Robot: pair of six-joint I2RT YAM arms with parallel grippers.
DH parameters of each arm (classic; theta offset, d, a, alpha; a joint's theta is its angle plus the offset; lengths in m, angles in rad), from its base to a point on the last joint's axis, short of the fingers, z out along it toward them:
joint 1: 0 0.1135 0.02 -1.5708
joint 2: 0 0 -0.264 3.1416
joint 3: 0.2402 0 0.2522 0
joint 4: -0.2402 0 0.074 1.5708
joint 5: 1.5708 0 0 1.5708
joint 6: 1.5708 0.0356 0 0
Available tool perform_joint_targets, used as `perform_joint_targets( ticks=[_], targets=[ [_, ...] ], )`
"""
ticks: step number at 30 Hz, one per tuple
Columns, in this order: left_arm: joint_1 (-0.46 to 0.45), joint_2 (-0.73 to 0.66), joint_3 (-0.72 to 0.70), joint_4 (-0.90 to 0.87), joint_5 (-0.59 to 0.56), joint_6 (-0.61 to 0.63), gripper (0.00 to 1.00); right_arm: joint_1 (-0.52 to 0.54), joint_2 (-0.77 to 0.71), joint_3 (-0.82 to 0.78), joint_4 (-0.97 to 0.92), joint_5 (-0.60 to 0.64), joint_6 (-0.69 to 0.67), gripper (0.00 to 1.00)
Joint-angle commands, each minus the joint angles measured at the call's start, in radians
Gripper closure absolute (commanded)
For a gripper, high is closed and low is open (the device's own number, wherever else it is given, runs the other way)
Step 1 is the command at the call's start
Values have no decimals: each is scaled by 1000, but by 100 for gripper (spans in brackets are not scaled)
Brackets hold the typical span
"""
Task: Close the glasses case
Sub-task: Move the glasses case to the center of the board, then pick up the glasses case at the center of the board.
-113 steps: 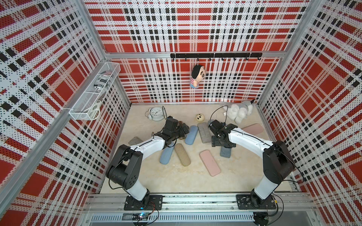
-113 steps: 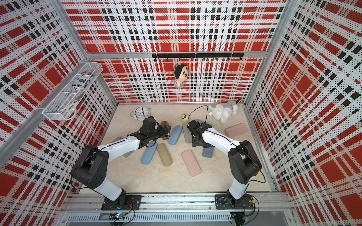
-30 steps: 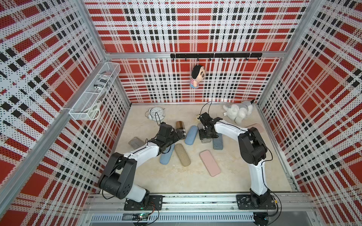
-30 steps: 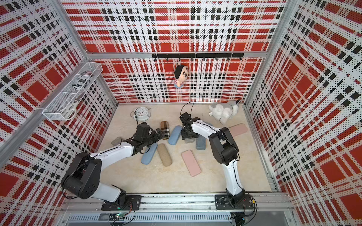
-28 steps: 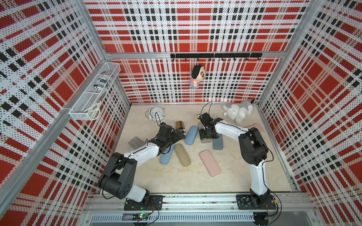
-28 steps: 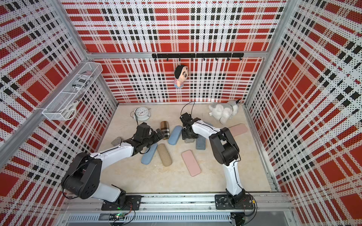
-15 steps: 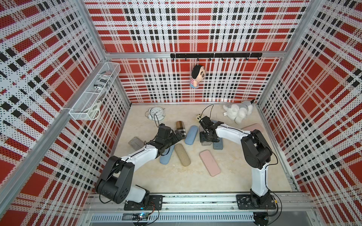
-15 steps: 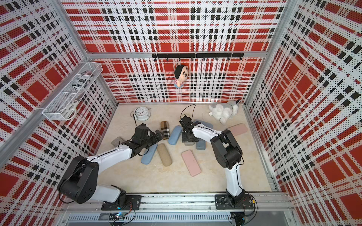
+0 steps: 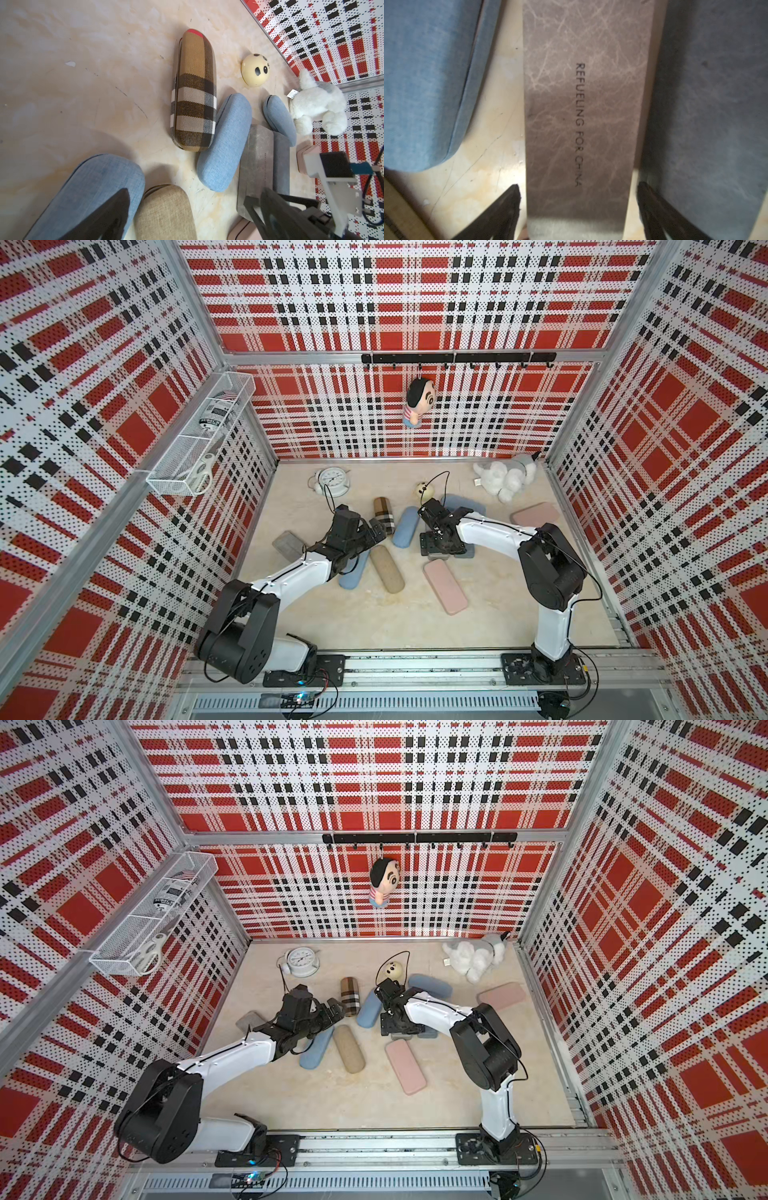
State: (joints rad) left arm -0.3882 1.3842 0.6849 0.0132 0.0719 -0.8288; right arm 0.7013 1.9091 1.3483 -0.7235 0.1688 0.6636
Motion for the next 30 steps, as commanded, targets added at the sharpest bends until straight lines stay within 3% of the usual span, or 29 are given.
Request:
perform_joint_targets(
  ticks=[1,11,18,30],
  targets=[
    [5,-25,-13,18,-1,7,2,22,-100,8,-45,65,-4,5],
    [5,-45,-30,24,-19,-11,2,98,-235,-139,-164,45,-66,3],
    [-3,-53,-45,23,-35,-30,2,169,-313,-273,-115,-27,-51,0],
    [-50,-97,-57,-1,-85,-65,2,204,-261,-362,-12,-102,-57,1]
  ],
)
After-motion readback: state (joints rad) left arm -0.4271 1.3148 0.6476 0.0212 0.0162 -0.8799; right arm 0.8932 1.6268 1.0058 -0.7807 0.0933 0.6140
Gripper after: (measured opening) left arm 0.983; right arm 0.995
